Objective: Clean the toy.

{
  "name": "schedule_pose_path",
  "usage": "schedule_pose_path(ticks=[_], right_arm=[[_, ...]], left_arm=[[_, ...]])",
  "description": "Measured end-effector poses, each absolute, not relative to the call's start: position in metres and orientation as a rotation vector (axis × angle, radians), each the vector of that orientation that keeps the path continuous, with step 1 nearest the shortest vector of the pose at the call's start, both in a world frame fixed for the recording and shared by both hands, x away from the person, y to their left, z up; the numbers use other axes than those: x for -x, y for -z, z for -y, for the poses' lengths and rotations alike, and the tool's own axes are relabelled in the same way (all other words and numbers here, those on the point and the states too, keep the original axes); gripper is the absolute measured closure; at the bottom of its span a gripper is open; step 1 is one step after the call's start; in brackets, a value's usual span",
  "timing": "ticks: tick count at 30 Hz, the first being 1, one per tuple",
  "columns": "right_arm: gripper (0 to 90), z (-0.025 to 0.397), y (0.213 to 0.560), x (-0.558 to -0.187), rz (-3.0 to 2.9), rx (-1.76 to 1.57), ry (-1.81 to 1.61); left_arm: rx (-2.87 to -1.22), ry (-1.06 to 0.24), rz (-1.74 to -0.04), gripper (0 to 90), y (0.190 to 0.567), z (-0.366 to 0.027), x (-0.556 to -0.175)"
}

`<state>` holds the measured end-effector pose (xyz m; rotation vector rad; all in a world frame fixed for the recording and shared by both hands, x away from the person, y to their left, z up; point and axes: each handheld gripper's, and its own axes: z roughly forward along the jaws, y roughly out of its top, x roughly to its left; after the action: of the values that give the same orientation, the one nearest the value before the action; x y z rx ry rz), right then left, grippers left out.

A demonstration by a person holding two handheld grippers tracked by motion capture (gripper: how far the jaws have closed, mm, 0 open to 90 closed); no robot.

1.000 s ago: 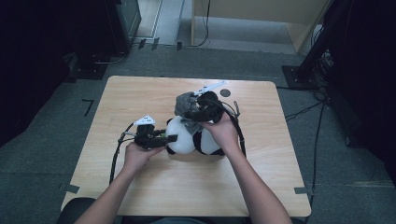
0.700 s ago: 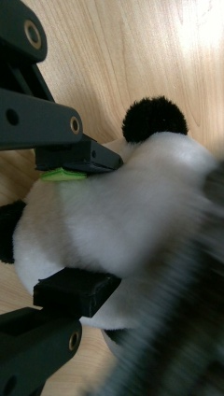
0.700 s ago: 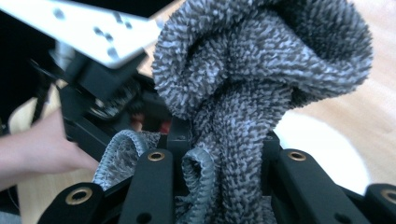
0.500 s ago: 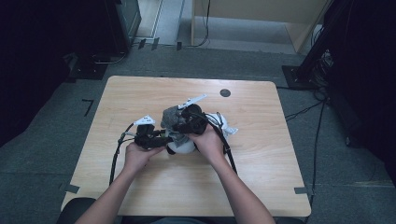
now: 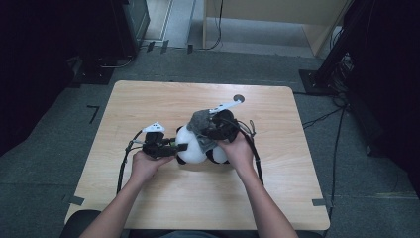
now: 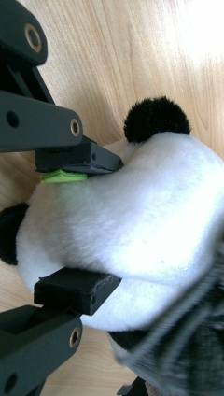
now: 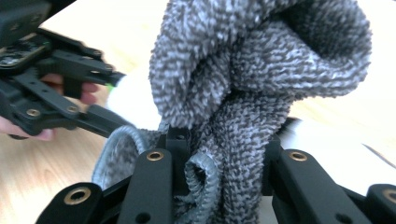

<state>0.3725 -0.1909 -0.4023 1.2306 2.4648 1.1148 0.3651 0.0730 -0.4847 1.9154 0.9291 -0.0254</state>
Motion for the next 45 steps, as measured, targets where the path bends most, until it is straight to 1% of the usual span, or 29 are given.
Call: schedule_pose_path(ticks=[10, 20, 26, 29, 33, 38, 41, 45], right_arm=[[68.5, 0.242, 0.391, -0.368, -2.379, -1.321, -1.164], [69.2, 0.290, 0.395, -0.367, -2.275, -1.463, -1.155], [69.6, 0.305, 0.403, -0.371, -2.268, -1.513, -1.075], [69.8, 0.308, 0.398, -0.372, -2.263, -1.518, -1.050], [69.8, 0.302, 0.377, -0.366, -2.241, -1.466, -1.129], [69.8, 0.274, 0.356, -0.361, -2.279, -1.355, -1.235], [69.7, 0.249, 0.353, -0.362, -2.320, -1.296, -1.287], [69.6, 0.211, 0.360, -0.364, -2.403, -1.235, -1.308]], left_arm=[[-1.911, 0.026, -0.923, 50.3, 0.485, -0.073, -0.365], [-1.907, 0.025, -0.916, 50.2, 0.486, -0.074, -0.365], [-1.898, 0.024, -0.922, 50.1, 0.487, -0.073, -0.364], [-1.897, 0.026, -0.918, 50.0, 0.487, -0.074, -0.364], [-1.892, 0.029, -0.920, 50.0, 0.487, -0.074, -0.364], [-1.892, 0.031, -0.918, 49.7, 0.486, -0.074, -0.363], [-1.881, 0.027, -0.921, 49.4, 0.487, -0.074, -0.362], [-1.874, 0.025, -0.922, 49.3, 0.487, -0.074, -0.361]])
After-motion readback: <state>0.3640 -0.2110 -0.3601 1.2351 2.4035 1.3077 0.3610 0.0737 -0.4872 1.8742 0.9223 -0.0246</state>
